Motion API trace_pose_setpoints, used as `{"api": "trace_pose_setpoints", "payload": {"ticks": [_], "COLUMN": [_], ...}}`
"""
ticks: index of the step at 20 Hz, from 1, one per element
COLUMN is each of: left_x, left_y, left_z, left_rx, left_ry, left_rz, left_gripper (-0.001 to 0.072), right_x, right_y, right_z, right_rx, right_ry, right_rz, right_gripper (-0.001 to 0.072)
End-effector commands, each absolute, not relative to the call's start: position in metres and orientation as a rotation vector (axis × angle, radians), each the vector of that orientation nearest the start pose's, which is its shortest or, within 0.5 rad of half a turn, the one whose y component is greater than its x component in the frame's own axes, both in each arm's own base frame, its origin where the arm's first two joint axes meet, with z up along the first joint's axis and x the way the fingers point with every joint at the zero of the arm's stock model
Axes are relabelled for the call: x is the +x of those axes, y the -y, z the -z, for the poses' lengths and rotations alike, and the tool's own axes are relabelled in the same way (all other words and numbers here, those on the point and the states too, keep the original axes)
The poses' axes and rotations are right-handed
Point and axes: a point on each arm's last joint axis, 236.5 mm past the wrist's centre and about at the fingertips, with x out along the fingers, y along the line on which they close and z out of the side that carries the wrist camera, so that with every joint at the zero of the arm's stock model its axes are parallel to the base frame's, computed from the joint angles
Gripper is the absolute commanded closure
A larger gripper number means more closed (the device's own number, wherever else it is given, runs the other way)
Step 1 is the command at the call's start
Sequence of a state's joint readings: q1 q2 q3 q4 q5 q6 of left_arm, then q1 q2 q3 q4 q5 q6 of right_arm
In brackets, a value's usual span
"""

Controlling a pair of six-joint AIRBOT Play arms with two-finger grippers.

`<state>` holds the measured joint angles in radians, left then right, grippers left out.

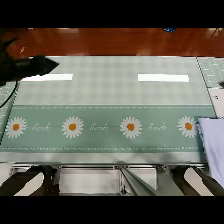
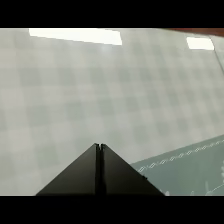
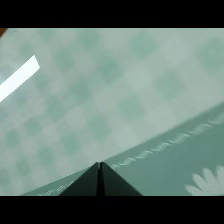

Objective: Fold the shirts.

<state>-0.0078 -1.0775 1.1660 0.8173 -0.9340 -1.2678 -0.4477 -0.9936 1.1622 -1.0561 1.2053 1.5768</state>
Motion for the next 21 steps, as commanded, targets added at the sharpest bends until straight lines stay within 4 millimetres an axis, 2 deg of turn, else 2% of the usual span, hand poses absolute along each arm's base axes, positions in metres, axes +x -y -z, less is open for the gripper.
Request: {"api": "trace_pose_setpoints", "payload": {"ticks": [1,3,5,7,21], "left_x": [0.433,0.419,0.407,0.407,0.408], "left_y": [0.156,0.155,0.156,0.155,0.155], "left_z": [-0.130,-0.085,-0.062,-0.057,-0.057], "left_rx": [-0.179,-0.172,-0.164,-0.165,-0.166], "left_ry": [-0.864,-1.045,-1.147,-1.162,-1.160], "left_rz": [0.438,0.416,0.424,0.422,0.422], "left_gripper": [0.0692,0.0691,0.0691,0.0691,0.0691], "right_x": [0.395,0.380,0.375,0.379,0.378], "right_y": [-0.038,-0.043,-0.049,-0.047,-0.047], "right_z": [-0.086,-0.036,-0.017,-0.017,-0.020], "right_rx": [0.167,0.030,0.043,0.037,0.040], "right_ry": [-1.036,-1.225,-1.296,-1.282,-1.275], "right_rz": [-0.112,-0.067,-0.064,-0.059,-0.061], "right_gripper": [0.0682,0.0683,0.0683,0.0682,0.0682]}}
